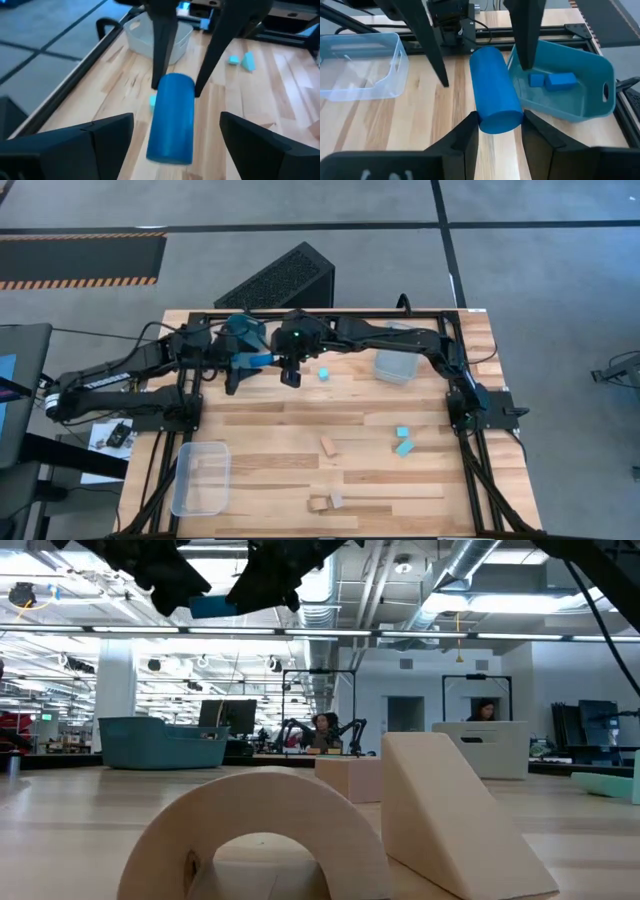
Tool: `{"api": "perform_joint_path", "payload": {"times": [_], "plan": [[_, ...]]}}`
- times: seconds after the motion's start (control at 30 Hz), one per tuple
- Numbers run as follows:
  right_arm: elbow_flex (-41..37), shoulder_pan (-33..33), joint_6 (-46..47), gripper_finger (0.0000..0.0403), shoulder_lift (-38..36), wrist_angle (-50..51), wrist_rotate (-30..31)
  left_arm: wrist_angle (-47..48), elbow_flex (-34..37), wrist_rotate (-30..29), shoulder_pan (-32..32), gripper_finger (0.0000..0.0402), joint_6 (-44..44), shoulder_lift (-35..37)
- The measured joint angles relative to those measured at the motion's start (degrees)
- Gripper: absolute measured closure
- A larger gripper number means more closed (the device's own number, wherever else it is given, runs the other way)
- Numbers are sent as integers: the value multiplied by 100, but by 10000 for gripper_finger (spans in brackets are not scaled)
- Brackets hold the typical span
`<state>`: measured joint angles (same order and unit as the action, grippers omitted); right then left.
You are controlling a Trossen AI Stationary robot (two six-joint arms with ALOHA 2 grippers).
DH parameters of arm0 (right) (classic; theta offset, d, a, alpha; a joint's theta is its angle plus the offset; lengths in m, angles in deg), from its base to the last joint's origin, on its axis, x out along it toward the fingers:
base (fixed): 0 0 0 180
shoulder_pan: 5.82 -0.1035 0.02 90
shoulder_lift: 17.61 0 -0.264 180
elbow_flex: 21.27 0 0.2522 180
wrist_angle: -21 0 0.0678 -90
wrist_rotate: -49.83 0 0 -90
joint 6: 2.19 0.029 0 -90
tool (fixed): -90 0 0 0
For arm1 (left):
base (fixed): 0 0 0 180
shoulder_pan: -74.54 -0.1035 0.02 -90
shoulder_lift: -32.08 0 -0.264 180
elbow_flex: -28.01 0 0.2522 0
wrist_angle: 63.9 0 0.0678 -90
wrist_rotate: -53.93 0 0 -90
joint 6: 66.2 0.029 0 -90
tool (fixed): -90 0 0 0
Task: Sort & place blocks by color
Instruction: Put the blue block into the blue bin
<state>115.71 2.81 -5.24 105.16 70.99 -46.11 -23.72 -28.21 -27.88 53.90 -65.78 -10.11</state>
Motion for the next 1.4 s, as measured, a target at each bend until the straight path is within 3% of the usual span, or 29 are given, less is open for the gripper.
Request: {"api": "perform_joint_path", "payload": {"times": [0.5,1.0,1.1,1.4], "plan": [[0,-150,17,258,8,99,-4,39,0,456,-5,226,-105,-111],[0,-188,262,257,14,-273,-26,28,0,729,-2,165,-225,-208],[0,-188,276,259,15,-272,-28,21,0,769,0,187,-107,-208],[0,-190,302,256,17,-265,-44,65,0,770,-2,302,-49,-205]]}}
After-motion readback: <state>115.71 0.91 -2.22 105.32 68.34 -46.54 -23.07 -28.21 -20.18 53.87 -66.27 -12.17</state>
